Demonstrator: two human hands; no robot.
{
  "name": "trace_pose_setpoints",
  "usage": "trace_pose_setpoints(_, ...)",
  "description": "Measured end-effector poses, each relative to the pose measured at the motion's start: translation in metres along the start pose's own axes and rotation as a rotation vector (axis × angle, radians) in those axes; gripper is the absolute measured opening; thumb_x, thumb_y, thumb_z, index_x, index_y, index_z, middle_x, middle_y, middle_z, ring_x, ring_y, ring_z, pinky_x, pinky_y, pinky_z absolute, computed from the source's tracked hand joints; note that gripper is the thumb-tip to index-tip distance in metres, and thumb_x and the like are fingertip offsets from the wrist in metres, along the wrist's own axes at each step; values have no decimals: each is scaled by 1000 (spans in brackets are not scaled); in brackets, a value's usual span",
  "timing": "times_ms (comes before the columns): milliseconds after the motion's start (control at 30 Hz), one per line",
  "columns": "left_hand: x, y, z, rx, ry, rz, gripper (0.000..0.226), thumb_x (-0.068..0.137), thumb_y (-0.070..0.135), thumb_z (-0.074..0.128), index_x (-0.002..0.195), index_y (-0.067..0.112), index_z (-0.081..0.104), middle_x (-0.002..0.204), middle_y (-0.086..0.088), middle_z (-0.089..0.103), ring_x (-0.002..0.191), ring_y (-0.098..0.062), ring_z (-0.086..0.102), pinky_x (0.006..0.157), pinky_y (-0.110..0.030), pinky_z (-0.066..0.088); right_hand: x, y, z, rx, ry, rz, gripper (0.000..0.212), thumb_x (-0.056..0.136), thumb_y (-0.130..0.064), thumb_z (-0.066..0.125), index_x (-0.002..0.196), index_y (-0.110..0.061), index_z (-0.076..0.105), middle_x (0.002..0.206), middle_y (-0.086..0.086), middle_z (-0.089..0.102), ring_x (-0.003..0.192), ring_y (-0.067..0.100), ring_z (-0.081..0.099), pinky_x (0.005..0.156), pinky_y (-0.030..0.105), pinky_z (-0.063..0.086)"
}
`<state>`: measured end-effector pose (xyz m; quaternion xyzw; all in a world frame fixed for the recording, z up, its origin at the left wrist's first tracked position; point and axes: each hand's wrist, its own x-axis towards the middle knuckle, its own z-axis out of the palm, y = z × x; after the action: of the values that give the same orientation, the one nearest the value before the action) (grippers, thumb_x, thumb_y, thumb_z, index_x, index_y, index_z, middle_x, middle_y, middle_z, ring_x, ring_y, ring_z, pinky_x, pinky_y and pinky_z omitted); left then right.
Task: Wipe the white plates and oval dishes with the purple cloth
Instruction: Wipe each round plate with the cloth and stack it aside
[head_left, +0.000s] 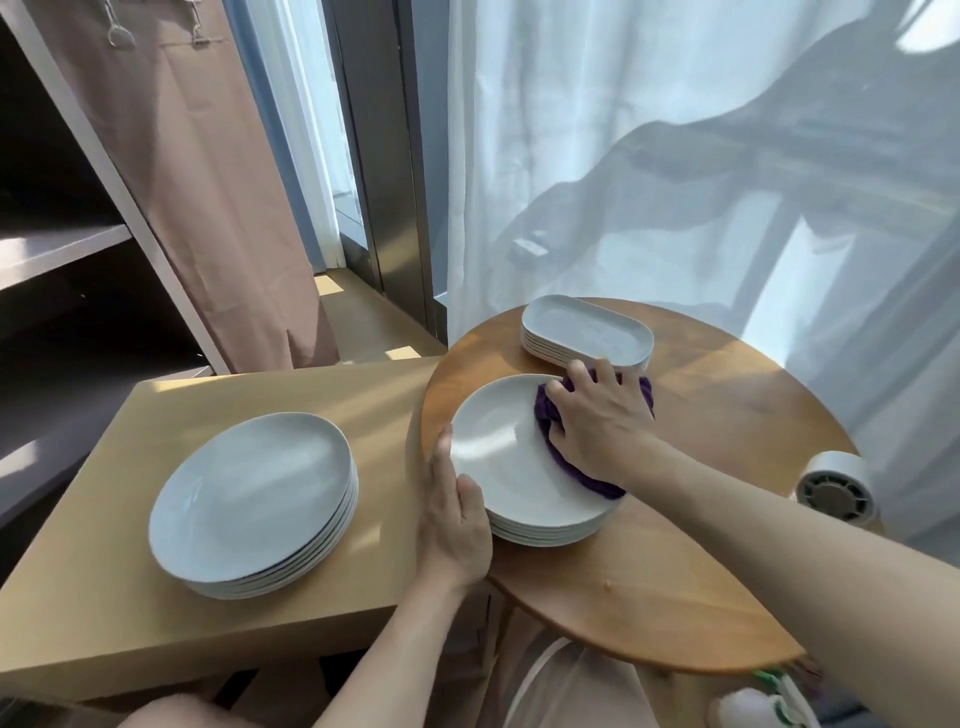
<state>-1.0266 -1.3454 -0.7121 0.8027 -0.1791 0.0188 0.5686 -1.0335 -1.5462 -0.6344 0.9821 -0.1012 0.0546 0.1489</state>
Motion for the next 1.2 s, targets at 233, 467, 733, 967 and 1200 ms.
trace_pose_setpoints(233,3,-2,3,-6,-5,-2,61,100,28,24,159,15,22,150,11,27,128,31,16,102,4,14,-31,-28,-15,318,-146,35,42,84,-52,39,116,-30,52,116,1,52,115,33,47,89,49,34)
trace_pose_setpoints(467,7,-6,-1,-44,-72,-48,65,98,34,23,161,17,19,154,13,24,131,30,13,105,4,11,-25,-61,-20,467,-95,-34,41,87,-56,42,117,-30,55,111,0,53,105,28,47,88,48,39)
trace_pose_setpoints(733,9,-8,3,-90,-28,-14,62,104,41,18,160,17,24,158,11,28,134,29,15,112,-2,13,-5,-82,-15,536,1,34,38,88,-53,46,109,-24,59,109,3,57,105,30,49,90,48,38)
trace_pose_setpoints(967,6,-16,8,-113,16,32,55,106,34,21,160,19,23,157,22,23,143,20,14,114,-3,12,15,-95,0,493,145,128,39,90,-50,47,113,-20,59,116,6,60,103,32,51,86,46,39)
trace_pose_setpoints(1200,11,-13,10,-103,94,48,56,100,38,23,153,24,32,145,31,33,134,21,29,106,-1,23,43,-92,8,407,246,210,37,86,-45,53,111,-17,59,113,10,60,99,37,53,79,44,33)
